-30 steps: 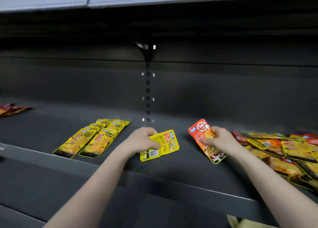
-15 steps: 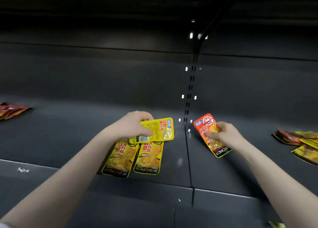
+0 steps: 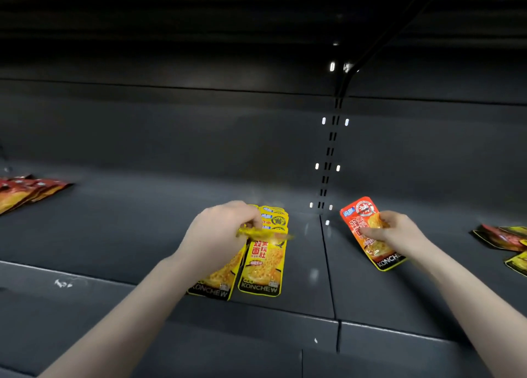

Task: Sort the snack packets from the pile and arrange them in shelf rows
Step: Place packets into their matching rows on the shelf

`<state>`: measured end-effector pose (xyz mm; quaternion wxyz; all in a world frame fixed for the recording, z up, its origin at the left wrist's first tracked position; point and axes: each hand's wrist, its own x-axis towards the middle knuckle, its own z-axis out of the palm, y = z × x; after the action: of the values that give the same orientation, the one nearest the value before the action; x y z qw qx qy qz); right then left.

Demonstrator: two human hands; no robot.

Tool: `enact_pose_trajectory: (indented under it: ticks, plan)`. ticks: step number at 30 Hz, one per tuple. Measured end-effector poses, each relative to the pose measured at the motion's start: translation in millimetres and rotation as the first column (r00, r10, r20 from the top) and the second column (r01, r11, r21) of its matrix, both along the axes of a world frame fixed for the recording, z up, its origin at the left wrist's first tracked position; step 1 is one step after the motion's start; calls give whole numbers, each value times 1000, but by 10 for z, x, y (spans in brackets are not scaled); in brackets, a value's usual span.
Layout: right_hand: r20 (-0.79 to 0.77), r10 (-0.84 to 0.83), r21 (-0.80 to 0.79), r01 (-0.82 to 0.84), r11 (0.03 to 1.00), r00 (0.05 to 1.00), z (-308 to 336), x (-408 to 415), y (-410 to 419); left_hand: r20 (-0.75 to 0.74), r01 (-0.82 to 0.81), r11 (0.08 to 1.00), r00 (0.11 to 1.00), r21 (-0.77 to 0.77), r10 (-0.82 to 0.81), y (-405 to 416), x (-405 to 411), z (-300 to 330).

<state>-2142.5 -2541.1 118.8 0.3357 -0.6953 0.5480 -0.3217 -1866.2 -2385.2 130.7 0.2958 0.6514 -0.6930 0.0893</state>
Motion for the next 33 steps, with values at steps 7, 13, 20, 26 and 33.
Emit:
enact_pose_trajectory:
  ticks: [7,13,20,26,33]
  plan:
    - [2,26,-3,-26,1000,1000,5,-37,3,98,222,960,973,-171,-207,-121,100,-123]
    - [-4,37,13,-37,999,999,-56,-55,-43,-153,224,974,963,-19,-224,-139,86,-71]
    - [35,53,18,-54,998,998,-97,-86,-74,-284,312,949,907,-39,-310,-202,131,-128]
    - [53,61,30,-63,998,997,-105,-95,-103,-85,71,983,993,-167,-86,-186,213,-160]
    - [99,70,45,-75,996,993,-146,-108,-138,286,202,845,956,-495,-60,3,199,-184]
